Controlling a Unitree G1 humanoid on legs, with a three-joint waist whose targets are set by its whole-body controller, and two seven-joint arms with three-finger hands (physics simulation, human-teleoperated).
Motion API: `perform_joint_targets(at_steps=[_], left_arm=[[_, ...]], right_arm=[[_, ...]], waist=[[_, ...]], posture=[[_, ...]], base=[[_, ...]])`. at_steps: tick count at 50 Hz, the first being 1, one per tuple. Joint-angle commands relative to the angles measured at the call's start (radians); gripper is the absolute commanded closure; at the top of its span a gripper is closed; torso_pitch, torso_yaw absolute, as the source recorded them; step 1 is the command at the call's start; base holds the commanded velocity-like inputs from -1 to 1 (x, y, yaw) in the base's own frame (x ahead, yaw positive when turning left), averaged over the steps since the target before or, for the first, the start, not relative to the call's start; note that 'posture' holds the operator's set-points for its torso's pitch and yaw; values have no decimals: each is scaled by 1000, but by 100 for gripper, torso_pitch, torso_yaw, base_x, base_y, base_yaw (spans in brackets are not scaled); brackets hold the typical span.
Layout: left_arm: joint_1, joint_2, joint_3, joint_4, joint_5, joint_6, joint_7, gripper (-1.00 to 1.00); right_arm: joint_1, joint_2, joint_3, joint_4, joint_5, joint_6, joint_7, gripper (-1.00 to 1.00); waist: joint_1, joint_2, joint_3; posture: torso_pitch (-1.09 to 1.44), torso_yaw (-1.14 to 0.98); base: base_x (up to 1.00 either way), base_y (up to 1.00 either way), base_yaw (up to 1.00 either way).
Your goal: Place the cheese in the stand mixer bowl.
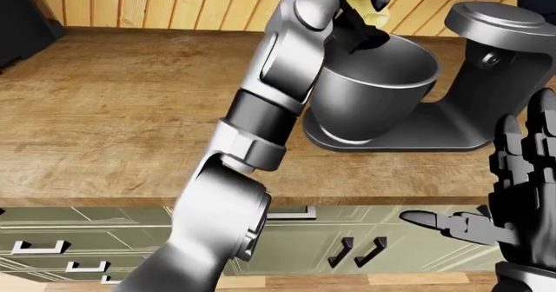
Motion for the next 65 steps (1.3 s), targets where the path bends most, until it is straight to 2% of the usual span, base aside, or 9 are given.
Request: perform_joint_targets(at_steps=[1,10,21,29,33,58,59,60,65], left_arm=[[-44,11,13,-15,0,-53,25,100],[-93,1,33,72,-44,-127,90,100],[-136,-21,28,186,-90,-209,144,100],[-129,-25,30,205,-99,-228,150,100],[-133,-28,29,212,-104,-240,158,100],[-143,-14,37,293,-121,-282,168,100],[-142,-13,34,300,-115,-285,172,36],[-145,-11,36,305,-113,-285,177,-100],[-154,-5,41,311,-114,-285,184,-100]], right_arm=[[-11,-7,3,-34,-2,-21,-5,-100],[-10,-4,7,-34,-3,-22,-5,-100],[-9,-2,3,-34,5,-28,-4,-100],[-9,-4,15,-34,-3,-28,-7,-100],[-2,-3,2,-34,9,-35,-5,-100],[-4,-2,8,-34,3,-33,-2,-100],[-4,-2,7,-34,3,-33,-2,-100],[-5,-2,8,-34,1,-31,-1,-100],[-6,-1,5,-34,4,-31,1,-100]], waist=[[1,-7,-22],[2,-8,-24],[3,-11,-24],[1,-9,-24],[1,-9,-24],[0,-8,-25],[0,-8,-25],[0,-7,-25],[0,-7,-25]], posture=[[0,0],[0,0],[0,0],[0,0],[0,0],[0,0],[0,0],[0,0],[0,0]], base=[[0,0,0],[0,0,0],[0,0,0],[0,0,0],[0,0,0],[0,0,0],[0,0,0],[0,0,0],[0,0,0]])
